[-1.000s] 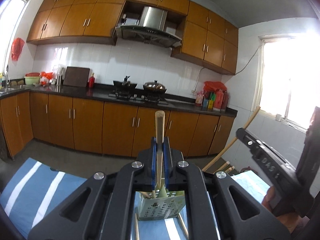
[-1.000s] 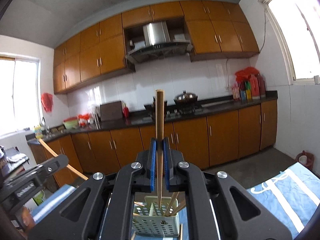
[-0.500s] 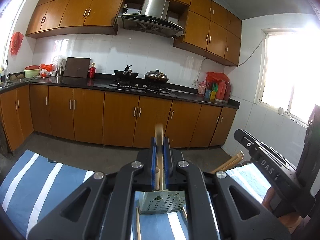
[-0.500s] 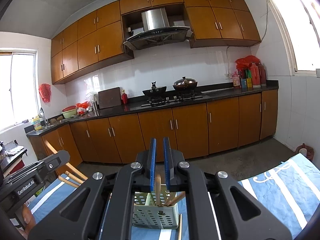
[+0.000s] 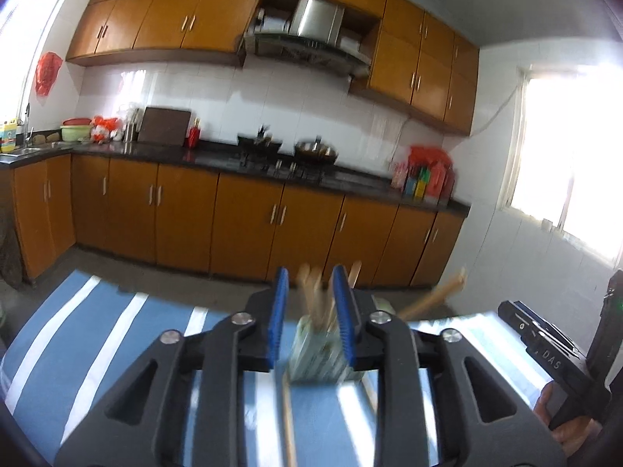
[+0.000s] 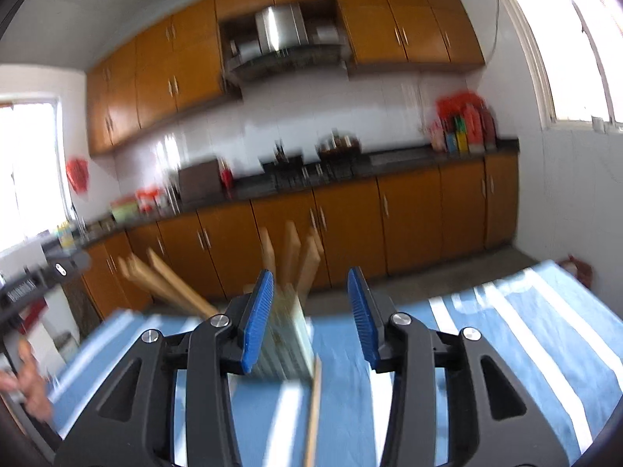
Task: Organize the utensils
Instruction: 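Lower the right gripper onto a chopstick while the left gripper approaches the last one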
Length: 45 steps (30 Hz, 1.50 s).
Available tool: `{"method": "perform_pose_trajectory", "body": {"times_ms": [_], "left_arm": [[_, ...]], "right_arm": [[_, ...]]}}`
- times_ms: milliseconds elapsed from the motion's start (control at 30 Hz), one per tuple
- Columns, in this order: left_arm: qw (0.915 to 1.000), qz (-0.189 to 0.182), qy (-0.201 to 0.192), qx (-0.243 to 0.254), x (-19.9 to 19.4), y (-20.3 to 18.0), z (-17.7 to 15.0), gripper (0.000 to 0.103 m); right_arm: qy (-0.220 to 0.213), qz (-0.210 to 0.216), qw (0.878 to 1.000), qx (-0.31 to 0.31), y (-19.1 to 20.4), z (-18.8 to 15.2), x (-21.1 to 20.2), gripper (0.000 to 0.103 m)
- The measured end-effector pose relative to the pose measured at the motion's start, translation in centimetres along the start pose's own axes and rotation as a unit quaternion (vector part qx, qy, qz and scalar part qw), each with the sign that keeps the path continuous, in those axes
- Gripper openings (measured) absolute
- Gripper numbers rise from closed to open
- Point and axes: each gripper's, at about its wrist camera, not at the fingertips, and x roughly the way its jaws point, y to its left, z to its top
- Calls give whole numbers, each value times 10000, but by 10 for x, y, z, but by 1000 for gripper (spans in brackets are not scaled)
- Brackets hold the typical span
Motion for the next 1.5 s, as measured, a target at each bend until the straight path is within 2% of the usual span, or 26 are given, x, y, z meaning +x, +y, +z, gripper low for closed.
{"method": "perform_pose_trajectory", "body": {"times_ms": [133, 200, 300, 400, 567, 767, 867, 900, 967, 1300, 1500], "left_arm": [[9956, 170, 918, 48, 20, 16, -54, 28], [9885, 270, 1489, -2, 37, 25, -84, 28], [9784, 300, 2044, -65, 52, 32, -117, 28], [9682, 260, 2488, -67, 63, 32, -147, 28], [9619, 159, 2728, 54, 67, 18, -169, 28], [9537, 222, 2968, 433, 79, 2, -181, 27], [9525, 347, 2962, 622, 82, -3, -186, 16], [9519, 386, 2957, 700, 83, -5, -187, 12], [9522, 471, 2920, 759, 83, -5, -186, 9], [9529, 939, 2869, 274, 97, 42, -171, 8], [9551, 783, 2857, 21, 109, 65, -162, 10]], "right_arm": [[1074, -157, 9941, 58, -10, -58, 27, 41], [1598, -115, 9870, 93, -10, -86, 42, 41], [2188, -48, 9758, -25, 0, -119, 59, 38], [2553, 8, 9667, -164, 11, -138, 72, 35], [2740, -117, 9610, -361, 17, -148, 81, 33], [2731, -211, 9605, -499, 17, -150, 84, 22], [2706, -260, 9611, -488, 15, -151, 83, 16], [2700, -286, 9613, -475, 14, -151, 83, 11], [2694, -340, 9615, -431, 12, -150, 84, 8], [2613, -756, 9621, -192, -18, -141, 92, 8], [2609, -727, 9625, -174, -29, -137, 100, 8]]}}
